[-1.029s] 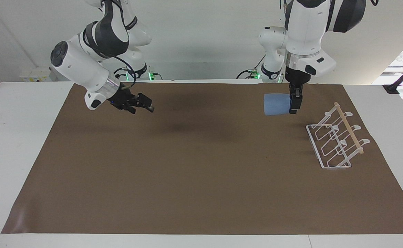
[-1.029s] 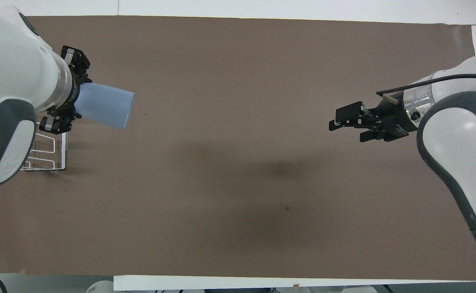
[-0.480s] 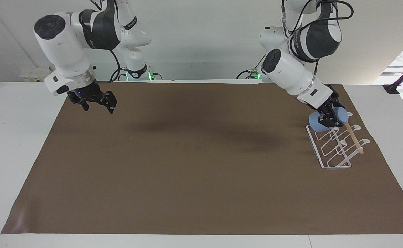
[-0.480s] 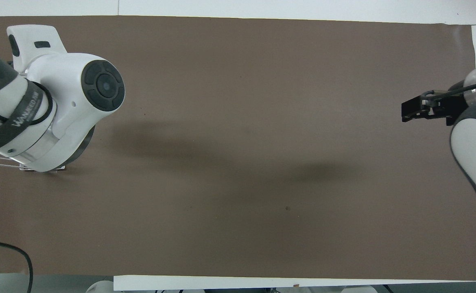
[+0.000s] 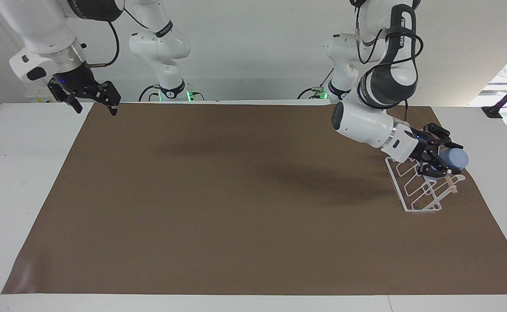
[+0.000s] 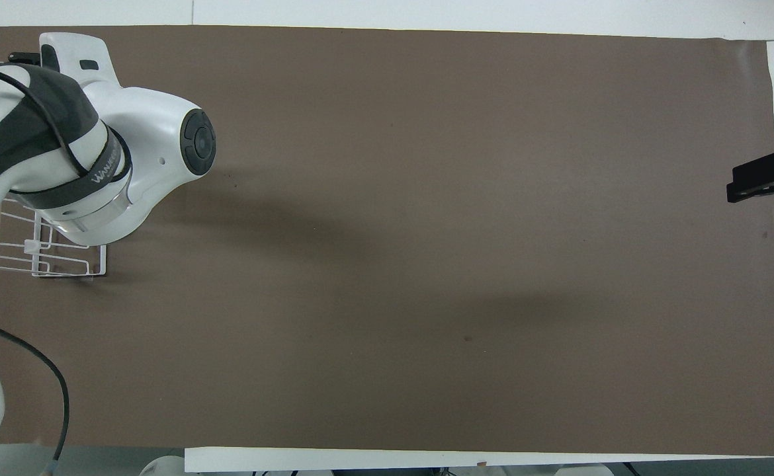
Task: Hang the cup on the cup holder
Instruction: 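Lower the cup onto the rack peg with the left gripper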
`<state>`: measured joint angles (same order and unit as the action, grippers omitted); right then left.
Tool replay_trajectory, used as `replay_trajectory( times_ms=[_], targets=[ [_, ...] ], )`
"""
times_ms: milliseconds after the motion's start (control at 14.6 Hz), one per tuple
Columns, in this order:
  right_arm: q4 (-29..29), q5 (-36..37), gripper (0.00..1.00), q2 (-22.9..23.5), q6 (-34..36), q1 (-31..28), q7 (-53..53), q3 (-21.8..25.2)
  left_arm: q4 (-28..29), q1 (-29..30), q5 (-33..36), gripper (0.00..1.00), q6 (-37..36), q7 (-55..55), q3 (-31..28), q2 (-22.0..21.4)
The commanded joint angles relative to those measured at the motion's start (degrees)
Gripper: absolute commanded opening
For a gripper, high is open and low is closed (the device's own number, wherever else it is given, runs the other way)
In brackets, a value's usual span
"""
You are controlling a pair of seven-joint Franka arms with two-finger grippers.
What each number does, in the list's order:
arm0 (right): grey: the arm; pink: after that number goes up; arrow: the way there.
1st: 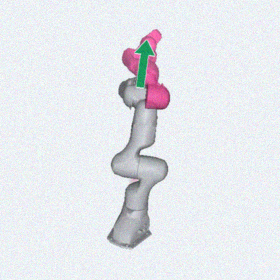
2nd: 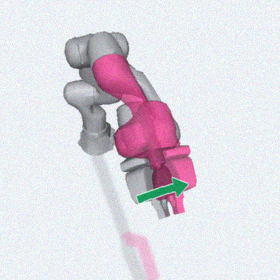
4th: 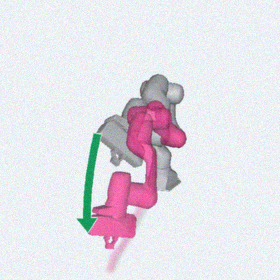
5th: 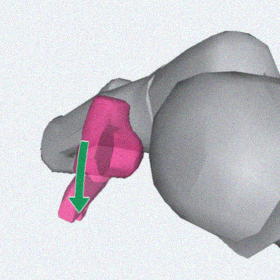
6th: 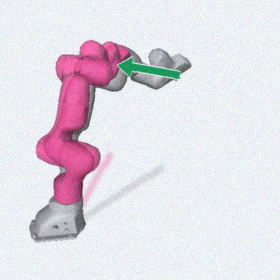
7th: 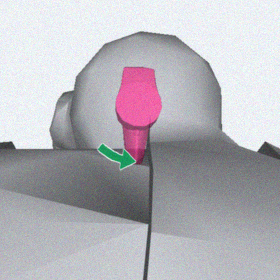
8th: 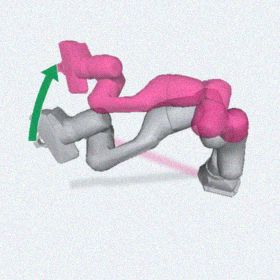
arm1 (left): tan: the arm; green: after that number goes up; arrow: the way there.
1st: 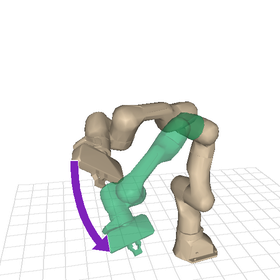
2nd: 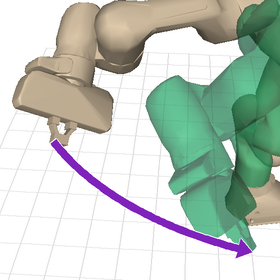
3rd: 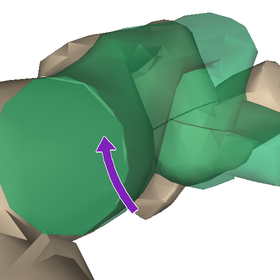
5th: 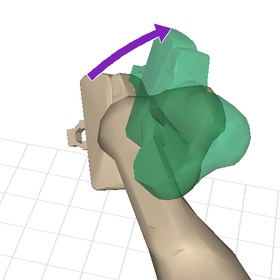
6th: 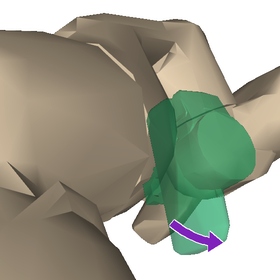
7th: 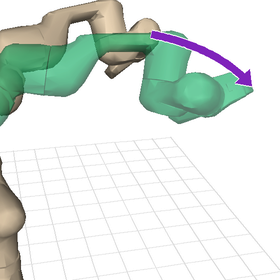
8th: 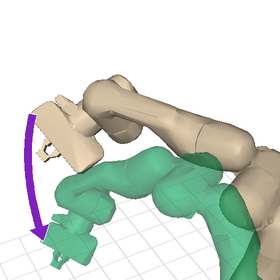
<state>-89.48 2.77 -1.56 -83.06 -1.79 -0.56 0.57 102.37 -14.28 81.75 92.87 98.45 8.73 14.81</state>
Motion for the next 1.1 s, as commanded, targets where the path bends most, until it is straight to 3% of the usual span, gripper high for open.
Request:
replay_trajectory(
  times_ms=[0,617,1029],
  targets=[
    [0.5,1.3,0.99,0.6,1.5,-0.1,1.1,-0.6,-0.8,0.4,2.2,0.0,-1.9,1.6,0.2,3.1],
    [-0.5,0.9,0.99,-0.1,1.7,-0.1,2.0,-0.6,1.4,2.8,1.4,0.0,-0.7,8.2,0.5,4.8],
    [-0.6,1.5,0.99,-0.1,1.3,-0.6,1.9,-0.5,1.9,2.8,-4.0,0.01,2.0,8.6,0.6,4.9]
  ],
)
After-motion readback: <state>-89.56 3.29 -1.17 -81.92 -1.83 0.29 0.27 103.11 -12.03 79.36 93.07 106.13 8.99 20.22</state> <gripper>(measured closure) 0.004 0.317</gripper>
